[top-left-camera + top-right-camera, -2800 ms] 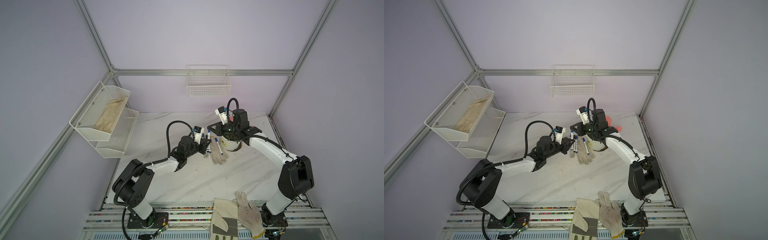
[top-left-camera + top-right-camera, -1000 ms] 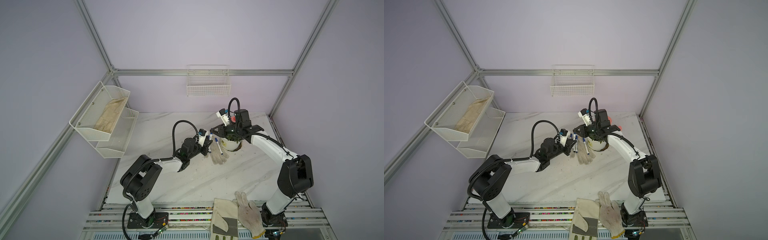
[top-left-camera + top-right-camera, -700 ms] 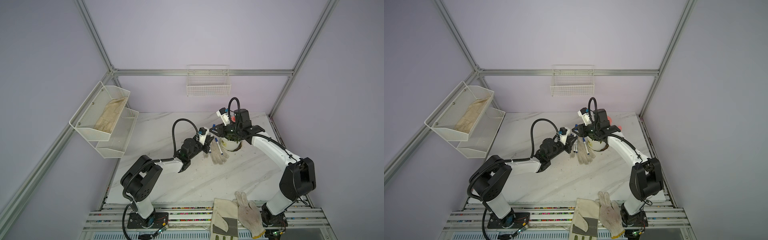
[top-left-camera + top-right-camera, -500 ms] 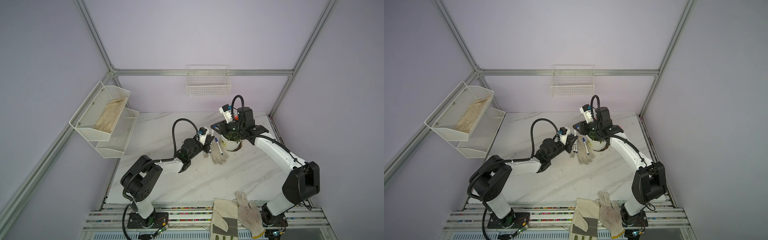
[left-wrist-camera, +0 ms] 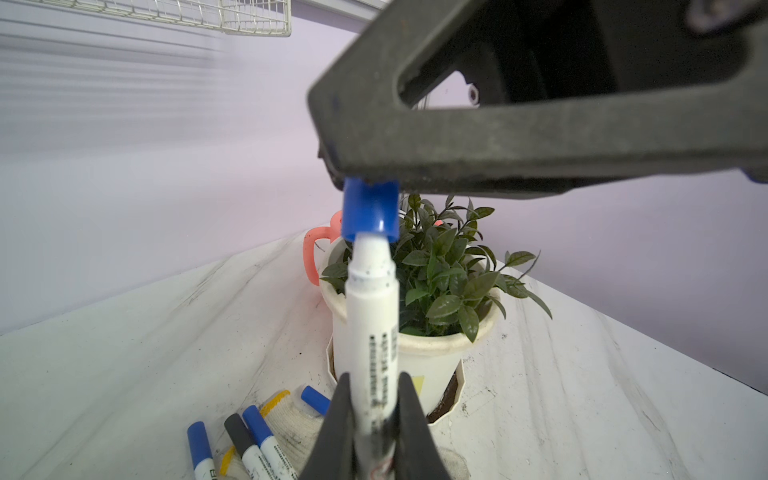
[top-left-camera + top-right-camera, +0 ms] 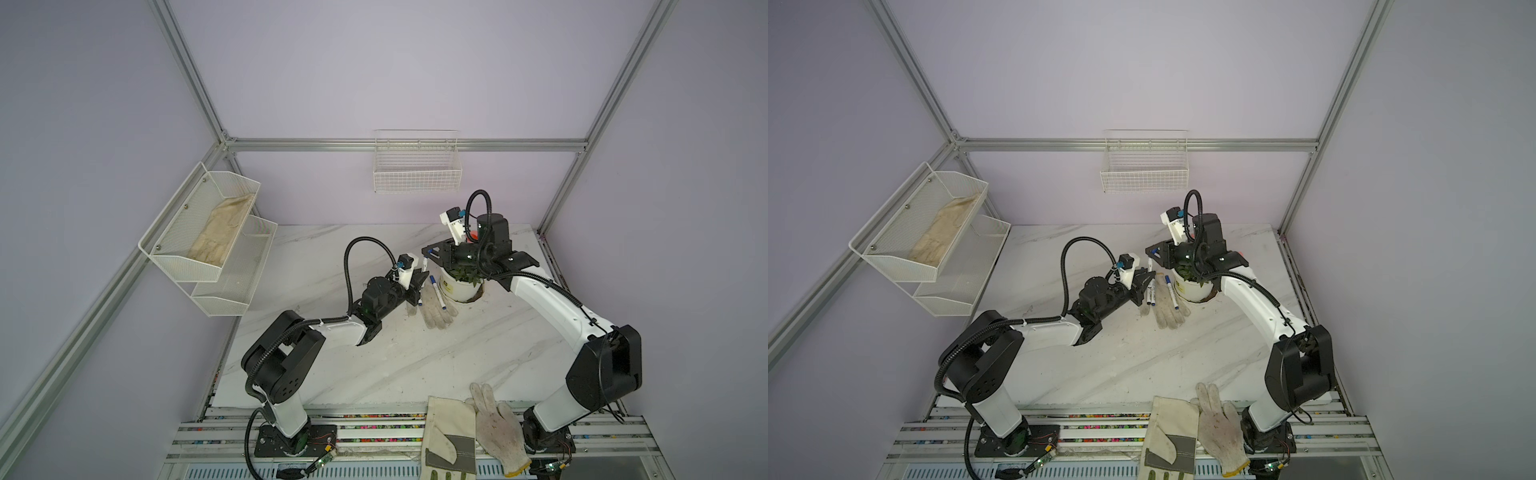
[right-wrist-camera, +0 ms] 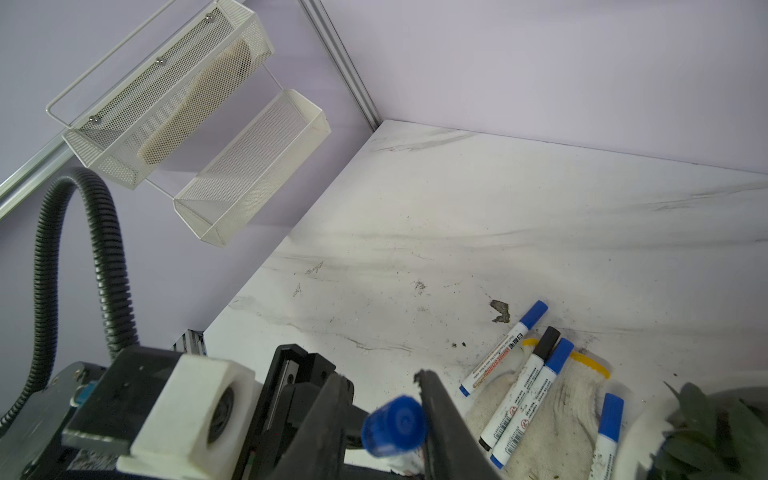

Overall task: Insert the pens into the pen caps
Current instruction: 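Press the blue cap down onto the marker with the right gripper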

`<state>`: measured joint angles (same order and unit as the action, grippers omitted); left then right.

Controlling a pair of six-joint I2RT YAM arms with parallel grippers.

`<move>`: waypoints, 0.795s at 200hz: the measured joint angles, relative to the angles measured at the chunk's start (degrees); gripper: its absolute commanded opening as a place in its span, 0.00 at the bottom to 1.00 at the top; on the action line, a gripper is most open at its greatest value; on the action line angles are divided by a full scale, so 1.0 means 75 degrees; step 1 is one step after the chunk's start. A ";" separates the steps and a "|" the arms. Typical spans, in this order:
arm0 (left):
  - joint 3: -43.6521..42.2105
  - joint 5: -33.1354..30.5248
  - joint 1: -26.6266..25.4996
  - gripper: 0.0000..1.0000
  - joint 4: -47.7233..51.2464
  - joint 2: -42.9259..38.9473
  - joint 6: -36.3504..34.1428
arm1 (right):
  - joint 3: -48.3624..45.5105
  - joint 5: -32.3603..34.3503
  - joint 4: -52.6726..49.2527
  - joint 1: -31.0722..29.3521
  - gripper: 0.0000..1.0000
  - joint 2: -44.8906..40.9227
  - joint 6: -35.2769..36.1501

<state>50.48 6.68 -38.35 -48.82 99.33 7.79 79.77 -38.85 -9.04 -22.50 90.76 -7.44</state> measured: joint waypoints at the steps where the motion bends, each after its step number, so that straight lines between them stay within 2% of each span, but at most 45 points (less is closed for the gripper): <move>1: 0.0000 0.0000 0.0000 0.00 0.0000 0.0000 0.0003 | 0.0000 0.0000 -0.0006 0.0000 0.31 0.0000 0.0006; 159: 0.0000 -0.0015 0.0000 0.00 0.0009 0.0087 0.0012 | 0.0000 0.0020 -0.0393 -0.0160 0.28 -0.0015 0.0408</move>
<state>50.48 6.57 -38.35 -48.75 99.98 7.88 79.77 -38.70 -11.99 -23.70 90.65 -4.38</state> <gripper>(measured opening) 0.118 0.283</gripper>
